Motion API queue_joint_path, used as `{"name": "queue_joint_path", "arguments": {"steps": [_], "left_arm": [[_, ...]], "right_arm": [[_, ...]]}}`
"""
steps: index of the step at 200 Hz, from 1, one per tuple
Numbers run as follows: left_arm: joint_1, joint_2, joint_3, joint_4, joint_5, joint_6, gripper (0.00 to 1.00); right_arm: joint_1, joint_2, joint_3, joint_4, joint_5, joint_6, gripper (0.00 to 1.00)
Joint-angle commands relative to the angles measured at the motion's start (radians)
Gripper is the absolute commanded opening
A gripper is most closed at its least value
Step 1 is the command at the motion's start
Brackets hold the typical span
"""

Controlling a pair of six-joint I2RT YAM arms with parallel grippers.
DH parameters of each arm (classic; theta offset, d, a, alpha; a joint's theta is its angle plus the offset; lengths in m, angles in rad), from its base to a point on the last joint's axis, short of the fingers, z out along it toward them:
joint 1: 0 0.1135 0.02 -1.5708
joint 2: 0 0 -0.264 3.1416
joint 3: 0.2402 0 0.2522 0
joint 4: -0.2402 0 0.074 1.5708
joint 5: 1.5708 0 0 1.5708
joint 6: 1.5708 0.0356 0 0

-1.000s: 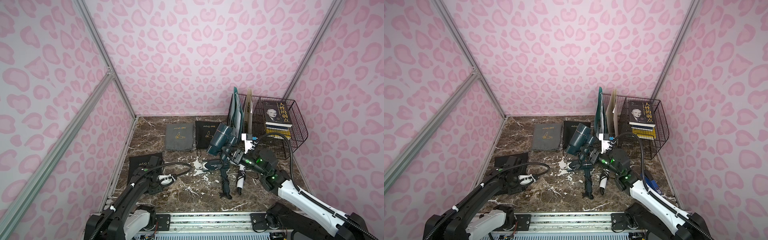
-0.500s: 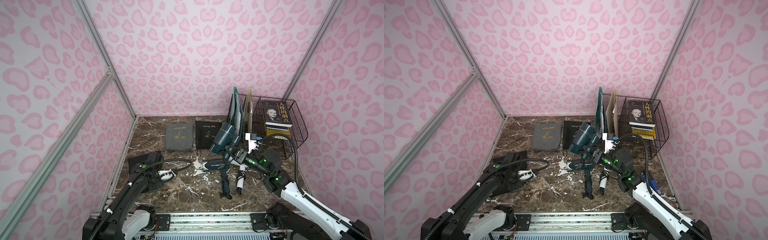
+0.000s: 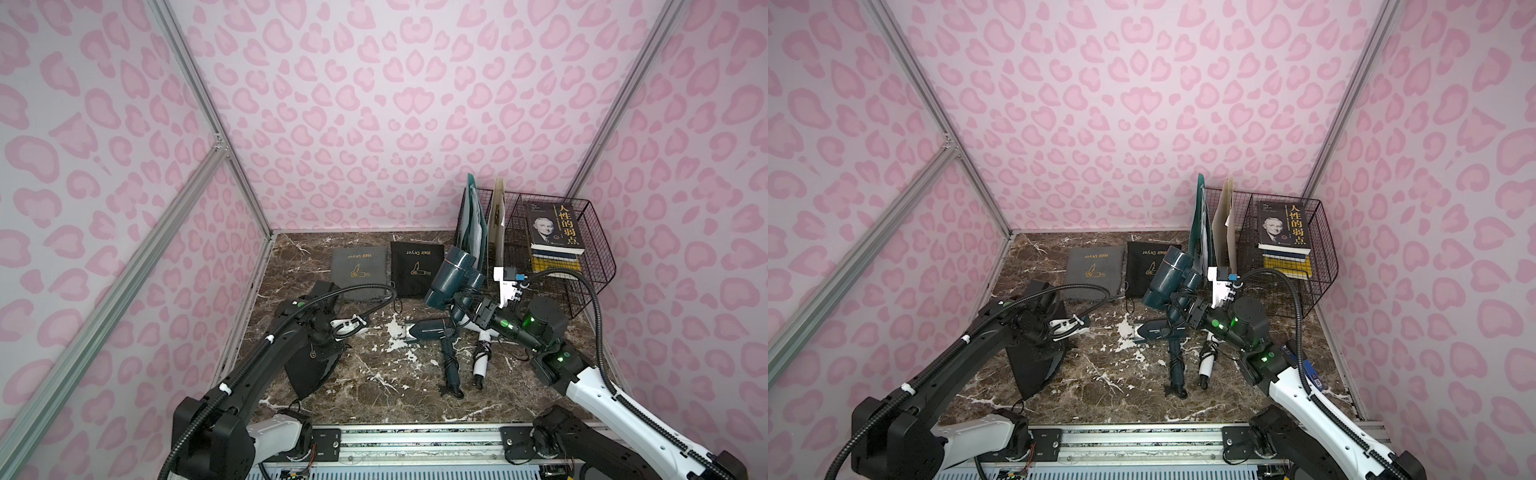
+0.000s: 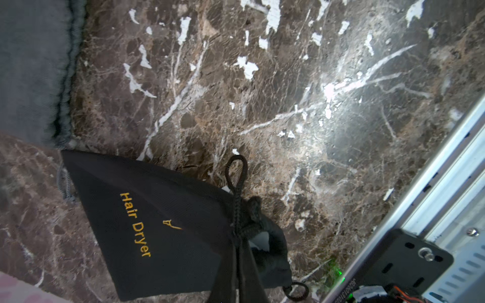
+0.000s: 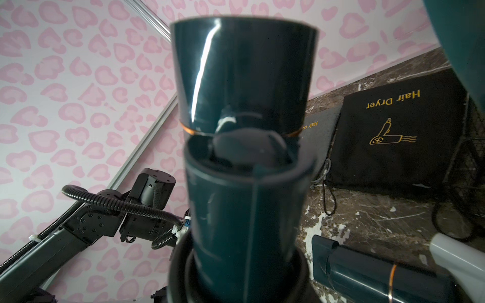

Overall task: Pack away hair dryers
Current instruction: Adjust the drawstring bag at the center of the board, then open the drawstring bag at the center of the board.

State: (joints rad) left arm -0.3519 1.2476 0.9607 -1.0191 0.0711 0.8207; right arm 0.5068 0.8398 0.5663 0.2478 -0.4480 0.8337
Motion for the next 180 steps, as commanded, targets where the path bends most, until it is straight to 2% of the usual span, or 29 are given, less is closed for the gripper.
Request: {"name": "queue_joint_path", "arguments": {"steps": [1,27,60,87,91,105,129,180], "left_arm": [[-0.015,0.033,-0.003,0.032,0.013,-0.055,0.01],[-0.031,0.067,-0.031,0.073,-0.007,-0.074,0.02],[-0.044,0.066,-0.084,0.109,-0.028,-0.067,0.14],[-0.063,0.037,-0.135,0.125,-0.045,-0.061,0.34],[-0.062,0.033,-0.139,0.126,-0.046,-0.058,0.40],[-0.066,0.012,-0.151,0.126,-0.050,-0.062,0.51],[-0.070,-0.034,-0.160,0.115,-0.048,-0.068,0.63],[-0.081,-0.047,-0.232,0.128,-0.039,-0.057,0.68]], "right_arm": [[-0.004,-0.010,-0.012,0.044,0.014,-0.015,0.00],[-0.005,-0.018,-0.024,0.043,0.021,-0.010,0.00],[-0.006,-0.030,-0.040,0.043,0.028,-0.007,0.00],[-0.008,-0.034,-0.046,0.038,0.034,-0.010,0.00],[-0.007,-0.035,-0.047,0.038,0.034,-0.010,0.00],[-0.007,-0.034,-0.050,0.039,0.034,-0.010,0.00],[-0.009,-0.035,-0.058,0.044,0.034,-0.008,0.00],[-0.009,-0.030,-0.071,0.062,0.034,-0.004,0.00]]}}
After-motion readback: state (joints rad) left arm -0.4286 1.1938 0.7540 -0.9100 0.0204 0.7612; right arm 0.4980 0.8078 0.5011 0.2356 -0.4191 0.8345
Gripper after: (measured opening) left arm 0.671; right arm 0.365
